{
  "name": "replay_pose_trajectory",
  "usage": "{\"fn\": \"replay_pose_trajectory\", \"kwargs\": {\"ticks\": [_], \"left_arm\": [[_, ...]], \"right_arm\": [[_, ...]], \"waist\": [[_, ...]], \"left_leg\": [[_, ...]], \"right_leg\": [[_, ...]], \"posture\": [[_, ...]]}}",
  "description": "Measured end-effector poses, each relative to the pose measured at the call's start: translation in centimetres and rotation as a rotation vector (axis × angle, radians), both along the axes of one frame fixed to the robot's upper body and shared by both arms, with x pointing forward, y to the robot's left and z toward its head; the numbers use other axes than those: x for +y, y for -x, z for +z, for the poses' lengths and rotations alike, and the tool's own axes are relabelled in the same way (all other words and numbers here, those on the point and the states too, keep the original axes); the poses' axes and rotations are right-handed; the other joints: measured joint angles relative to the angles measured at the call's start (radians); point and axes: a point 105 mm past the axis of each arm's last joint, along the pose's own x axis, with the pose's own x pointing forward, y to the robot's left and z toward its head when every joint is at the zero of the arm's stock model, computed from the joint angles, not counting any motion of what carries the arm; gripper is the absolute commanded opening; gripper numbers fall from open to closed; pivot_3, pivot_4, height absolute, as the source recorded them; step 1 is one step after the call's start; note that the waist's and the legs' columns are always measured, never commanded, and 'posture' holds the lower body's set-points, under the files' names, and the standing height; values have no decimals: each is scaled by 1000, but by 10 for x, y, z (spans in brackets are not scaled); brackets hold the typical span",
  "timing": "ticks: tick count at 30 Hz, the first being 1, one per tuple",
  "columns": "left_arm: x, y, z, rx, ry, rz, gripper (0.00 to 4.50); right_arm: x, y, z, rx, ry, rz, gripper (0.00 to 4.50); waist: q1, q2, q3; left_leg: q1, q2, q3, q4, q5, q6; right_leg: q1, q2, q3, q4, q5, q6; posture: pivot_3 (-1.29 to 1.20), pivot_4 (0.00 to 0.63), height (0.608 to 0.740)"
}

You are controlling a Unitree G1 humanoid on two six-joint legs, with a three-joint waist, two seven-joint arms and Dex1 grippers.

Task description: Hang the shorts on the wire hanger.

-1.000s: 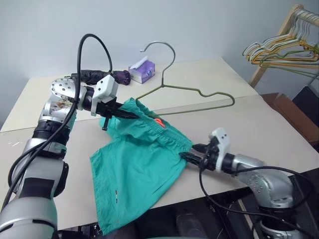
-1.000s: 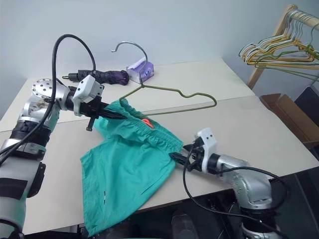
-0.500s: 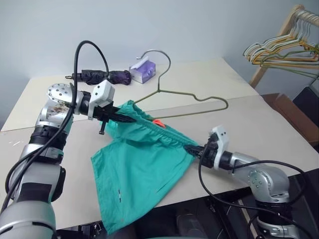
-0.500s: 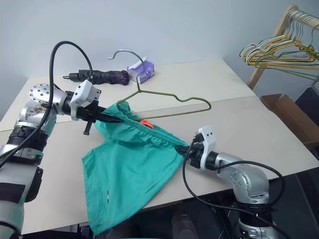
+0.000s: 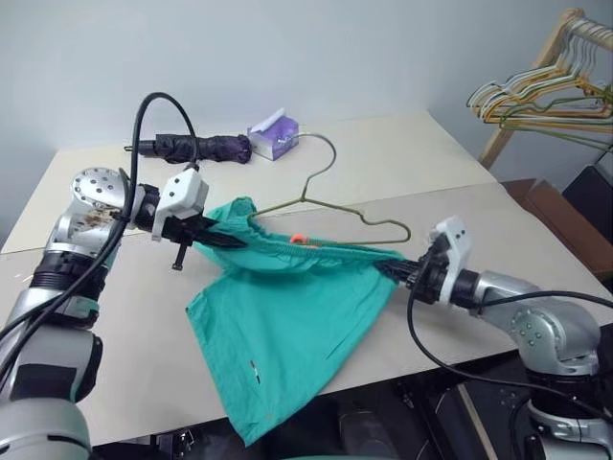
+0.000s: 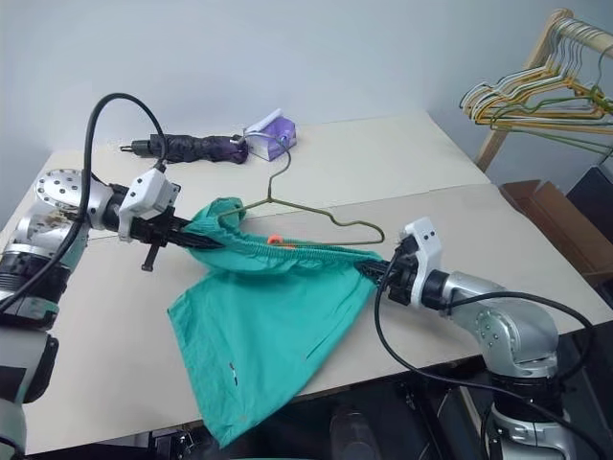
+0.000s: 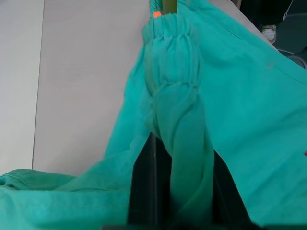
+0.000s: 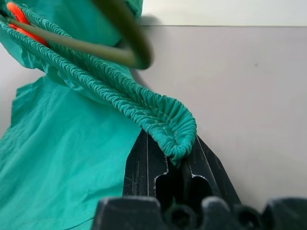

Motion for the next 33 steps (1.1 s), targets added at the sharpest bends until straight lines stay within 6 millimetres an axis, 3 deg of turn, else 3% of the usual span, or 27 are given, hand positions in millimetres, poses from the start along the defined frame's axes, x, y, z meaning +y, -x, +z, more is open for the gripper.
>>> {"fn": "replay_pose_trajectory", "kwargs": {"ticks": [11,20,25,33], "left_arm": [[7,0,-5,-14,-48,1,0],[15,-12,0,-68,-122,18,0],[13,-15,-7,-93,-172,-16,0],[7,-17,-1,-121,-181,-39,0]], "right_arm": [[-4,5,4,-53,62,89,7],[-3,16,4,-100,153,219,7],[-6,20,5,-137,229,285,7],[-13,20,12,-201,287,315,7]], "waist": [[22,0,3],[28,-1,7],[28,-1,9],[29,-1,11]], "left_leg": [[0,0,1,0,0,0],[-1,0,1,0,0,0],[-1,0,1,0,0,0],[-1,0,1,0,0,0]], "right_leg": [[0,0,0,-1,0,0],[0,0,0,-2,0,0],[-1,0,0,-2,0,0],[-1,0,0,-2,0,0]], "posture": [[-157,94,740],[-173,93,740],[-175,93,740],[-176,88,740]]}}
